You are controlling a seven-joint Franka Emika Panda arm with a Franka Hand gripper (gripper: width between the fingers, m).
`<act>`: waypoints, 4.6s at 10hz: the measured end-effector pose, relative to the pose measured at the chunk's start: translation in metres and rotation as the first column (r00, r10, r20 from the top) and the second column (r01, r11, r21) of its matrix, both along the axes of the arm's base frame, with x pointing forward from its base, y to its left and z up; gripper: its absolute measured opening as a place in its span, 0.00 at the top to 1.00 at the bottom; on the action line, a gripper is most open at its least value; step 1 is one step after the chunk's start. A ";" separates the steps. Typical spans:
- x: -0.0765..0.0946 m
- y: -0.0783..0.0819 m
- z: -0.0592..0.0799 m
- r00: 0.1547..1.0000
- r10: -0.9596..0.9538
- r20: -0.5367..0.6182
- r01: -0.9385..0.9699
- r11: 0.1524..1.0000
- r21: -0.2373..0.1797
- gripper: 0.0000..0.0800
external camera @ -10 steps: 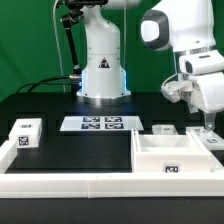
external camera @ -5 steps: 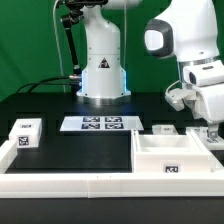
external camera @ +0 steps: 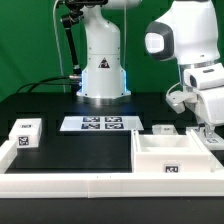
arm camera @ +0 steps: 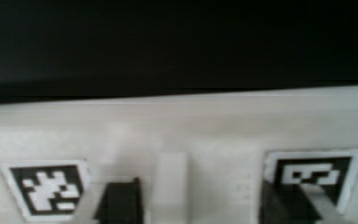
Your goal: Assemble cabinet
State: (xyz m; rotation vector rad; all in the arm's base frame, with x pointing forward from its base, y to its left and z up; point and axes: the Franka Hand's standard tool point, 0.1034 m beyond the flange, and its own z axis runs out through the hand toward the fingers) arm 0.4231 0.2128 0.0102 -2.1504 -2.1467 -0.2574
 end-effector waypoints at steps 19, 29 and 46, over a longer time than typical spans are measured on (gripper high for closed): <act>0.020 -0.086 0.037 0.992 -0.126 0.031 0.128 0.990 -0.061 0.91; 0.038 -0.086 0.043 0.990 -0.139 0.028 0.141 0.988 -0.067 0.91; 0.074 -0.096 0.044 0.998 -0.055 0.008 0.055 0.995 -0.085 0.91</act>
Offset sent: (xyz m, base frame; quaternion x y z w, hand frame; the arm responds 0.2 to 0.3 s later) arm 0.0000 0.0000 0.0000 0.0000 0.0000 0.0000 1.0000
